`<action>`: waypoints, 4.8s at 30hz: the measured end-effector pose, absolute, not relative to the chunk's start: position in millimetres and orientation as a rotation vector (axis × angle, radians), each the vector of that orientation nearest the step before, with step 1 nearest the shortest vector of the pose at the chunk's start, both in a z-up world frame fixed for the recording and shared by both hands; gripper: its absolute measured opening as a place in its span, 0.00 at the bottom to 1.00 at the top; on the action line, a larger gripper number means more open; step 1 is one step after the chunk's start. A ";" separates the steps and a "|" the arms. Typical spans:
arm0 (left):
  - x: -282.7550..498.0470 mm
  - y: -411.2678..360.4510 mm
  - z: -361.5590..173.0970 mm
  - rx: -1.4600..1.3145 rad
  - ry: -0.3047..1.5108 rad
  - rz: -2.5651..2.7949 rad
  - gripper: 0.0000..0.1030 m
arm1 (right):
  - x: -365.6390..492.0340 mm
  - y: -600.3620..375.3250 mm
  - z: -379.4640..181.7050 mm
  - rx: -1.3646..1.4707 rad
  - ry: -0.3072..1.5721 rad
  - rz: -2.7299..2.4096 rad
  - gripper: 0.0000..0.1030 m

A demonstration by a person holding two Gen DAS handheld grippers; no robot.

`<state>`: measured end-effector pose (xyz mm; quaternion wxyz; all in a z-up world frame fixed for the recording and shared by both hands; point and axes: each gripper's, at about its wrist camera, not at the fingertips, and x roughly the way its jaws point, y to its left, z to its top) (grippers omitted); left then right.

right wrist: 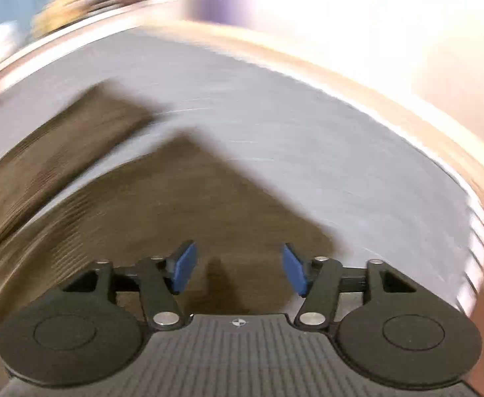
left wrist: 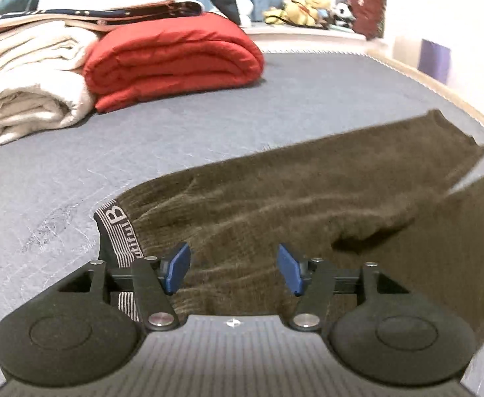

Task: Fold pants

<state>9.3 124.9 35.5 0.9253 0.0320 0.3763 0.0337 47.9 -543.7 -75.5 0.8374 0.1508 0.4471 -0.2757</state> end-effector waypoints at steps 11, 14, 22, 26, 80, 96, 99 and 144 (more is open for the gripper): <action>12.0 143.3 41.7 -0.035 0.779 0.174 0.65 | 47.8 -572.2 -96.1 0.448 0.917 -0.675 0.08; 8.2 151.4 43.2 -0.066 0.784 0.203 0.65 | 45.7 -574.2 -84.9 0.442 0.871 -0.758 0.06; -0.5 196.6 34.0 -0.242 0.865 0.241 0.41 | 47.7 -558.7 -87.7 0.371 0.900 -0.826 0.27; 1.1 200.4 12.8 -0.200 0.958 0.177 0.25 | 46.4 -538.4 -53.1 0.308 0.760 -0.807 0.48; 54.6 205.8 25.1 -0.191 0.747 0.221 0.00 | 98.8 -249.2 87.0 0.288 0.368 0.250 0.76; 115.3 251.3 -2.1 -0.130 0.706 0.258 0.41 | 139.8 -259.2 -8.9 0.384 1.014 0.194 0.35; 148.0 264.2 -7.3 -0.120 0.730 0.230 0.72 | 139.3 -256.0 -2.1 0.339 0.979 0.205 0.35; -68.0 172.9 -6.5 -0.475 1.170 -0.020 0.41 | 136.9 -317.6 -16.5 0.438 0.960 0.068 0.38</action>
